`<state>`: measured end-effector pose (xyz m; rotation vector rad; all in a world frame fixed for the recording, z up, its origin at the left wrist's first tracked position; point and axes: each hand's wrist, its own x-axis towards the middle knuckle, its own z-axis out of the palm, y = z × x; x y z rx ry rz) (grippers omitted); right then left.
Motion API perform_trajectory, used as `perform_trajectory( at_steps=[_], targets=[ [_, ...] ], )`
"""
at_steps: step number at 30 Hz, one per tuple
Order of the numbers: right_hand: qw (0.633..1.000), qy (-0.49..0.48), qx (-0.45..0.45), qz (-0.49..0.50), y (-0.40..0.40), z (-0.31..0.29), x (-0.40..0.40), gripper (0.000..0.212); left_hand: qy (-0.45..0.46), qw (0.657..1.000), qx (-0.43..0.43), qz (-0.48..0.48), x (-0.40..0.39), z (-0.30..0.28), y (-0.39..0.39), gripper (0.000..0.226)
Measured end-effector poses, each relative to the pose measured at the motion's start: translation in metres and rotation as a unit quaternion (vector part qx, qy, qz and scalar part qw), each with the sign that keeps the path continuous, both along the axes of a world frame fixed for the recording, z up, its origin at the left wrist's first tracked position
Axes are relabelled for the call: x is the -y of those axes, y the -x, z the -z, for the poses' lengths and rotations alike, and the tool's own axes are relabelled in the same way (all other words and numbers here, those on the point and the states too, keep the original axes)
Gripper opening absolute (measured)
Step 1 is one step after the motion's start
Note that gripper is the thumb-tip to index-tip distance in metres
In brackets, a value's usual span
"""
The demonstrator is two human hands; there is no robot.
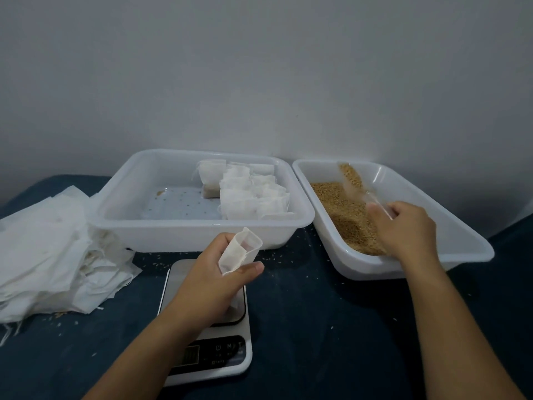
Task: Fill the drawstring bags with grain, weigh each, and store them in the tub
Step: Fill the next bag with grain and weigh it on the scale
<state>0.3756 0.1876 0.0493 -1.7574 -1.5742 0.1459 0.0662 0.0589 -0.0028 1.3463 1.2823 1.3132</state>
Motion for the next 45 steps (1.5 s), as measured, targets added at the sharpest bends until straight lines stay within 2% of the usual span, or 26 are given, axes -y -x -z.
perform_trajectory(
  at_steps=[4, 8, 11, 12, 16, 19, 23, 29, 34, 45],
  targets=[
    [0.995, -0.048, -0.069, -0.046, 0.013, -0.004, 0.018, 0.037, -0.007, 1.000, 0.004, -0.010, 0.001, -0.001, 0.007, 0.028],
    [0.977, -0.027, -0.139, -0.162, 0.033, -0.020, 0.046, 0.023, 0.000, 1.000, -0.005, -0.030, 0.001, -0.002, 0.018, 0.031],
    [0.957, 0.038, -0.155, -0.243, 0.043, -0.032, 0.062, 0.042, -0.001, 0.999, -0.003, -0.038, 0.000, -0.002, 0.029, 0.031],
    [0.951, 0.061, -0.146, -0.265, 0.046, -0.035, 0.065, 0.047, -0.002, 0.999, -0.002, -0.039, 0.000, -0.003, 0.032, 0.032],
    [0.933, 0.132, -0.073, -0.327, 0.054, -0.048, 0.073, 0.036, -0.003, 0.998, -0.024, -0.062, -0.002, -0.002, 0.047, 0.033],
    [0.930, 0.143, -0.010, -0.338, 0.055, -0.056, 0.074, 0.034, -0.016, 0.994, -0.063, -0.086, -0.004, 0.001, 0.052, 0.024],
    [0.923, 0.143, 0.044, -0.354, 0.055, -0.067, 0.073, 0.035, -0.021, 0.990, -0.101, -0.091, -0.005, 0.004, 0.050, 0.025],
    [0.904, 0.172, 0.079, -0.384, 0.066, -0.089, 0.079, 0.026, -0.041, 0.986, -0.139, -0.077, -0.004, 0.007, 0.049, 0.028],
    [0.896, 0.177, 0.131, -0.386, 0.076, -0.102, 0.078, 0.033, -0.050, 0.983, -0.168, -0.057, -0.004, 0.008, 0.049, 0.030],
    [0.885, 0.173, 0.199, -0.383, 0.085, -0.126, 0.076, 0.031, -0.046, 0.982, -0.176, -0.042, -0.003, 0.006, 0.048, 0.027]
  ],
)
